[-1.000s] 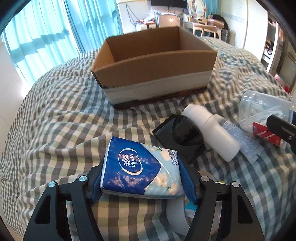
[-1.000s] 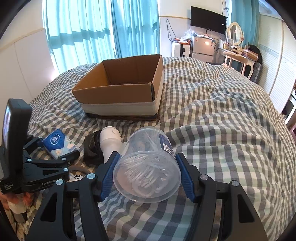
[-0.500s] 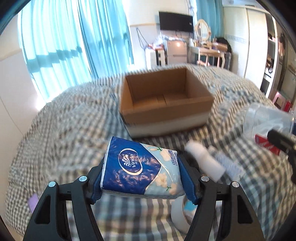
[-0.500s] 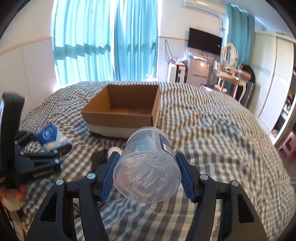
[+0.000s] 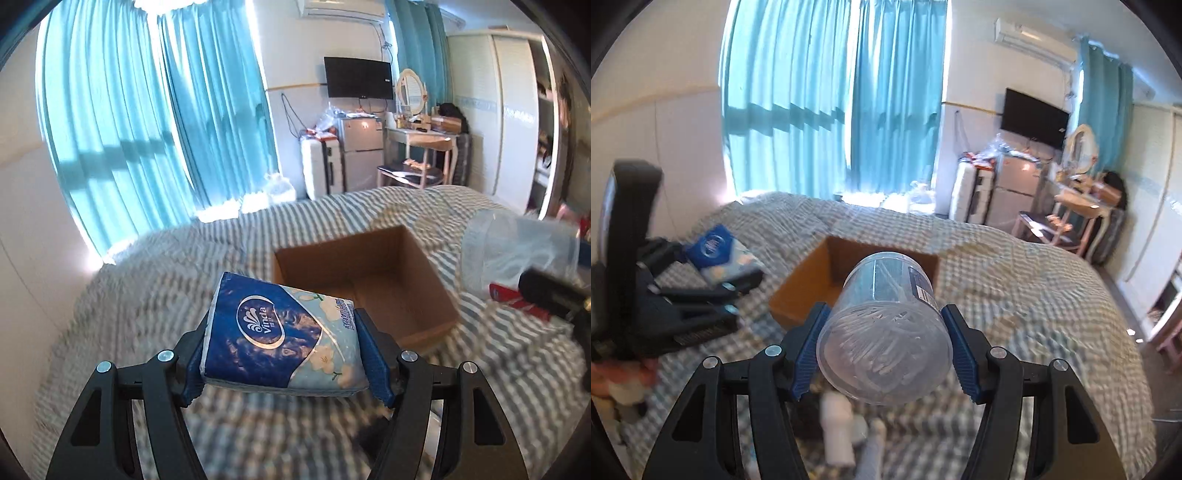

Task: Organize objects
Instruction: 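Carry tissue pack and swab tub with both tools over the cardboard box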

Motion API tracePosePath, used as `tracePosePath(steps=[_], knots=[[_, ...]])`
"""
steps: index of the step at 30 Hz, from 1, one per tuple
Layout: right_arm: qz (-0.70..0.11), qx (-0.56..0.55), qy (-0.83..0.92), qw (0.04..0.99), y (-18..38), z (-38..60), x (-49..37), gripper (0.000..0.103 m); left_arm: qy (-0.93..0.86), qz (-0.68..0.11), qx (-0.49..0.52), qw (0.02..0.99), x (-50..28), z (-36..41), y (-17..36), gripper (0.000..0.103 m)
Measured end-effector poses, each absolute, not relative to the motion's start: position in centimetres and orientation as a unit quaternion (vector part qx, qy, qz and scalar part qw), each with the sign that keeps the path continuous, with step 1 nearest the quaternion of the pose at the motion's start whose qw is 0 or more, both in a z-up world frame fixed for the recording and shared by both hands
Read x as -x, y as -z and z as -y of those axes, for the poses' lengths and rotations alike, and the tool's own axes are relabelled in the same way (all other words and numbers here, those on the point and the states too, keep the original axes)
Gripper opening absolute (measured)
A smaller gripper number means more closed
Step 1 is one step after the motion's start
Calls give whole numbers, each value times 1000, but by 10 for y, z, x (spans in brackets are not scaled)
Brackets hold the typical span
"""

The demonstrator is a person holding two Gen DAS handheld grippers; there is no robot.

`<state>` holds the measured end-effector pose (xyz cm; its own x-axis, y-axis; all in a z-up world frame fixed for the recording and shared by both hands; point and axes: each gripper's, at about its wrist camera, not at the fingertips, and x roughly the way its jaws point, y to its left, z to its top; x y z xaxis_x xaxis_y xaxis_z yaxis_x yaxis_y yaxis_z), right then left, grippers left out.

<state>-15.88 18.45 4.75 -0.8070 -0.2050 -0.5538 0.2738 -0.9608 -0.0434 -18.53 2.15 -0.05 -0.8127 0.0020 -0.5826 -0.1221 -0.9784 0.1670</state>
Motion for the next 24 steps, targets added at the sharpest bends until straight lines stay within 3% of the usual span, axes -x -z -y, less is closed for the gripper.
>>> tracePosePath(steps=[9,24], knots=[[-67,-290,945,137,-49,-162,249,62,-941,-92,319,62,265,-30,13,71],[-60,-356,922,137,24,-159,369,62,-915,-62,380,121,357,-36,74,71]])
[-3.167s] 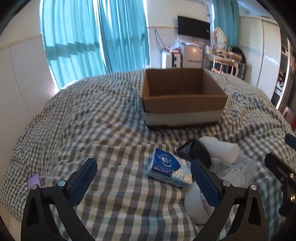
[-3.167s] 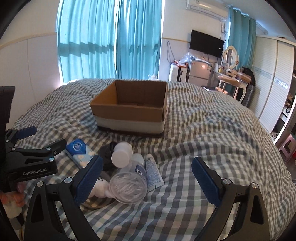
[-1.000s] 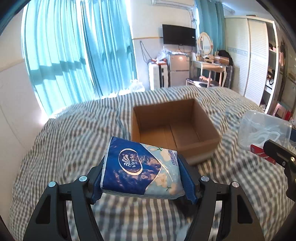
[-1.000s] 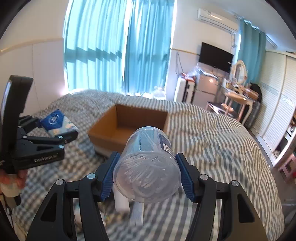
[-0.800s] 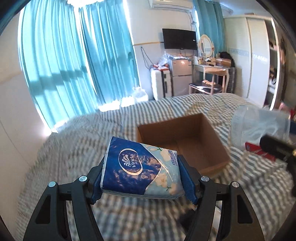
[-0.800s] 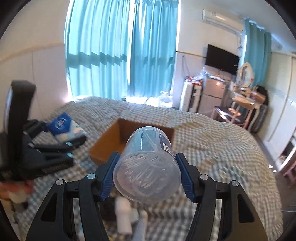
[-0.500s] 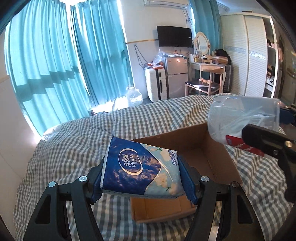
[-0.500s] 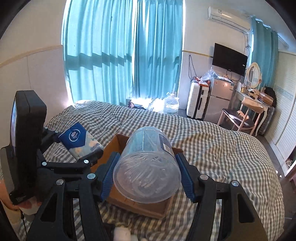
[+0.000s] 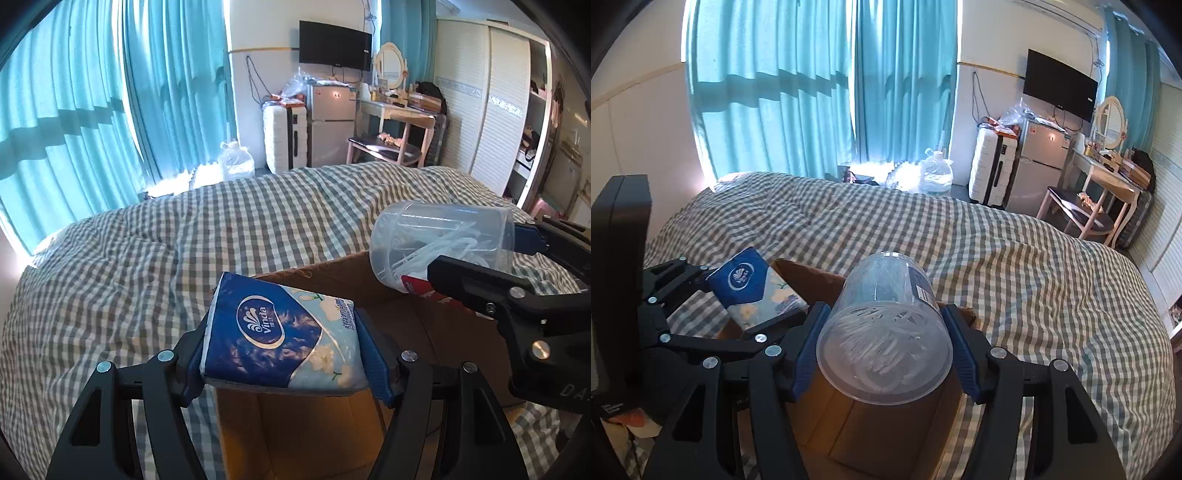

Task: Organize objects
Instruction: 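Carry tissue pack and swab tub with both tools over the cardboard box, then open both tools to drop tissue pack and swab tub into the box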

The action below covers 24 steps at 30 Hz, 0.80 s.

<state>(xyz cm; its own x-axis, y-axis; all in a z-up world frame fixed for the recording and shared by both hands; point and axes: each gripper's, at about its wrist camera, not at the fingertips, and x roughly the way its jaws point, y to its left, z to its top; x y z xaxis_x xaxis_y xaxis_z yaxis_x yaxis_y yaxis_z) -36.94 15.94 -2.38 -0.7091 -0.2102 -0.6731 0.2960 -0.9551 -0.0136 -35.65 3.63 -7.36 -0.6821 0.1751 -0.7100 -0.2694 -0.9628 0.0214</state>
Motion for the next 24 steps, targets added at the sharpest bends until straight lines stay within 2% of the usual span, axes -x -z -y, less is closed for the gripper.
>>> tracePosePath(steps=[15,20,22,24], knots=[[-51,-411,897,155,72,-169,380,62,-890,-93,429,123,367,-49,109,71],[-39,-403,903,142,68,-173,377,62,-888,-98,430,126,368,-50,112,78],[-30,-395,907,141,63,-176,376,68,-888,-101,429,131,367,-52,111,82],[-20,-385,912,142,53,-179,372,72,-892,-105,420,128,363,-55,107,92]])
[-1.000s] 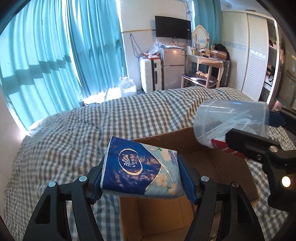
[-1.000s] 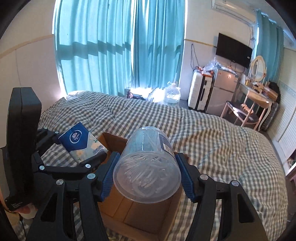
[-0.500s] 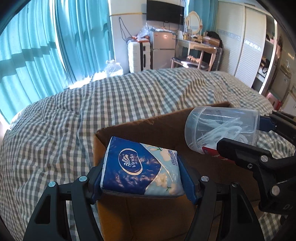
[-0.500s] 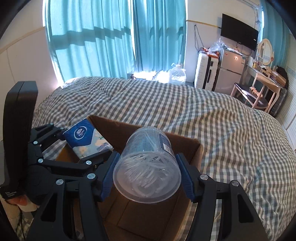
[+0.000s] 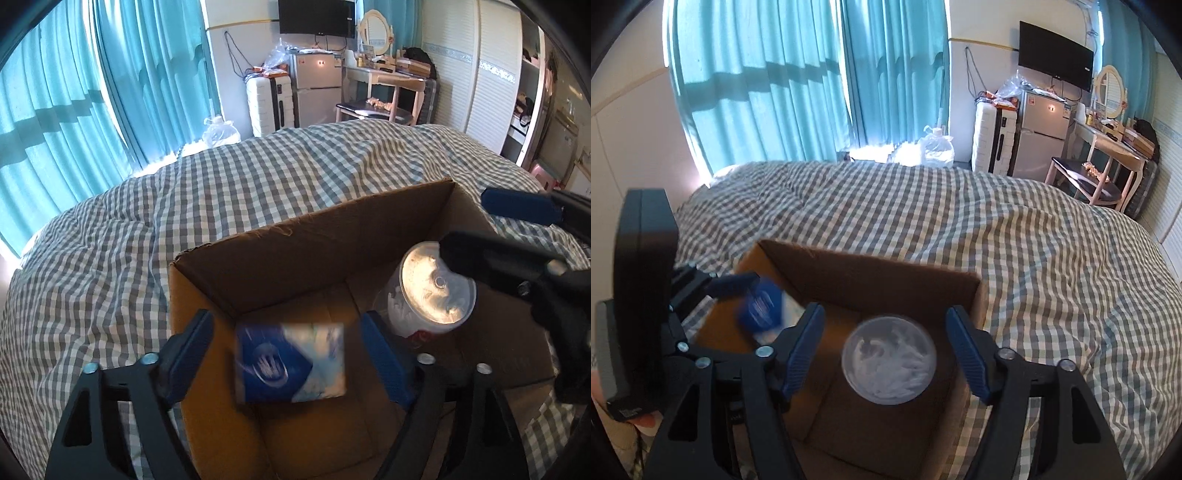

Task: Organize objects
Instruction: 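Open both tools to drop tissue pack and swab tub into the box, then grasp the white plush toy with the left tool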

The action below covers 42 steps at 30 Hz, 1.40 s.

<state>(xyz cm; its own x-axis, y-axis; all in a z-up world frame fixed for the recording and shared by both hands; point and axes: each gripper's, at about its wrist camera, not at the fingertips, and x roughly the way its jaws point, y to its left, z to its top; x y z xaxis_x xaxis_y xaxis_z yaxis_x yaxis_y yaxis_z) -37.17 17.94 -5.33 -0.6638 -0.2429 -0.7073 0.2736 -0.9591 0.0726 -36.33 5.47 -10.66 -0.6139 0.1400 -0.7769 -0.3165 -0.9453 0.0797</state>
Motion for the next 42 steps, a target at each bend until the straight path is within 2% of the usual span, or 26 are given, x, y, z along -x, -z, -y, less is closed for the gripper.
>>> tracePosePath(steps=[1,8,16,26,34,42], knots=[[-17,-379,915,141,48,-181,369,73,-896,-107,413,123,360,-55,103,95],[-17,-336,931,140,-1,-190,338,73,-909,-105,385,116,339,-61,59,97],[-33,-289,948,130,-65,-204,278,82,-932,-93,338,94,296,-60,-6,99],[-61,-244,959,129,-121,-213,182,82,-953,-53,297,-15,221,-33,-56,101],[-83,-242,957,135,-116,-216,113,82,-954,-46,294,-39,164,-24,-51,101],[-85,-291,943,134,-55,-224,78,82,-938,-33,344,-27,115,-23,17,101]])
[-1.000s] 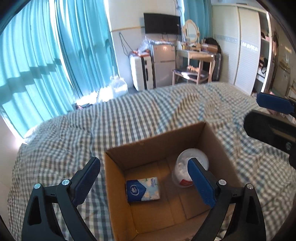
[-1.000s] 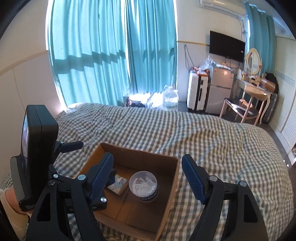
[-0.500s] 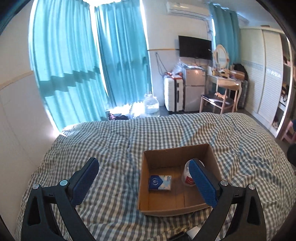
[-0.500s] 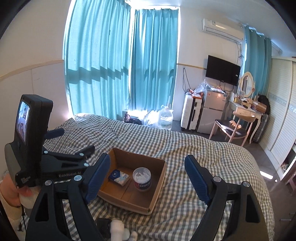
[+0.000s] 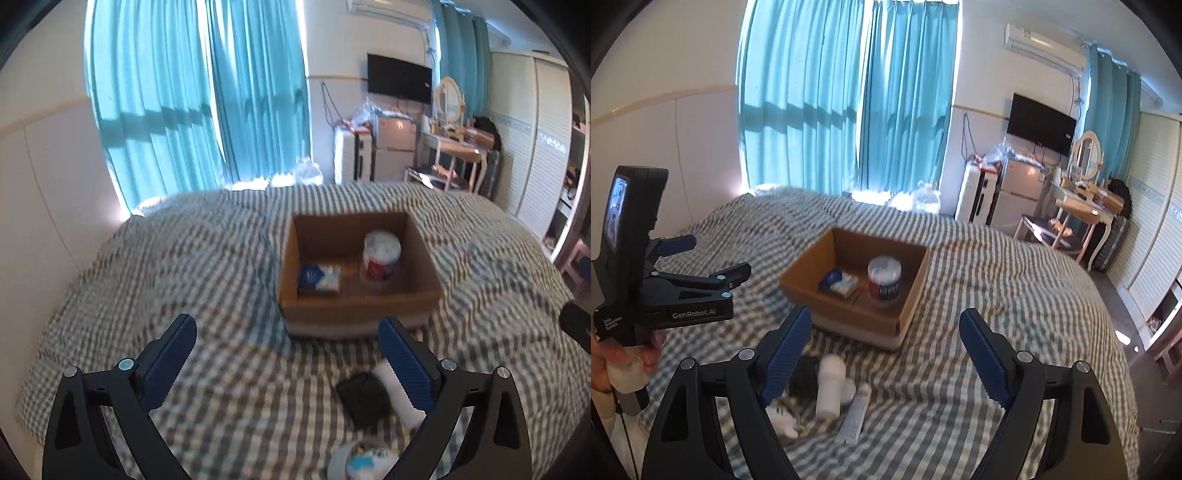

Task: Organize objects
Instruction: 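Grasp the white plush toy with the left tool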

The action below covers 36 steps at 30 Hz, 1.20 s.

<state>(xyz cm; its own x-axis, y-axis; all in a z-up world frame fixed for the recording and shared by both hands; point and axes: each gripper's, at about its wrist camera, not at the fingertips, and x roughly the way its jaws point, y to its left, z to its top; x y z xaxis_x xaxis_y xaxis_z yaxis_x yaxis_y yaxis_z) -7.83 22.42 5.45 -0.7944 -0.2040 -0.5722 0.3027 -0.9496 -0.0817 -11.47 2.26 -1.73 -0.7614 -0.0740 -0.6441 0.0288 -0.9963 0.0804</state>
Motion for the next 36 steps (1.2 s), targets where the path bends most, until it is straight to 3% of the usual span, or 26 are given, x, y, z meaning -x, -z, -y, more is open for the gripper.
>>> tracePosePath(steps=[9,16,36], knots=[[-93,-369,916,126,49,-214,69,82,906,94,-411,25,82,-36,103,101],[-63,-400,907,118,92,-221,74,82,903,104,-416,-29,56,-50,125,101],[-44,-416,902,106,104,-226,76,82,877,170,-437,-107,55,-85,159,101]])
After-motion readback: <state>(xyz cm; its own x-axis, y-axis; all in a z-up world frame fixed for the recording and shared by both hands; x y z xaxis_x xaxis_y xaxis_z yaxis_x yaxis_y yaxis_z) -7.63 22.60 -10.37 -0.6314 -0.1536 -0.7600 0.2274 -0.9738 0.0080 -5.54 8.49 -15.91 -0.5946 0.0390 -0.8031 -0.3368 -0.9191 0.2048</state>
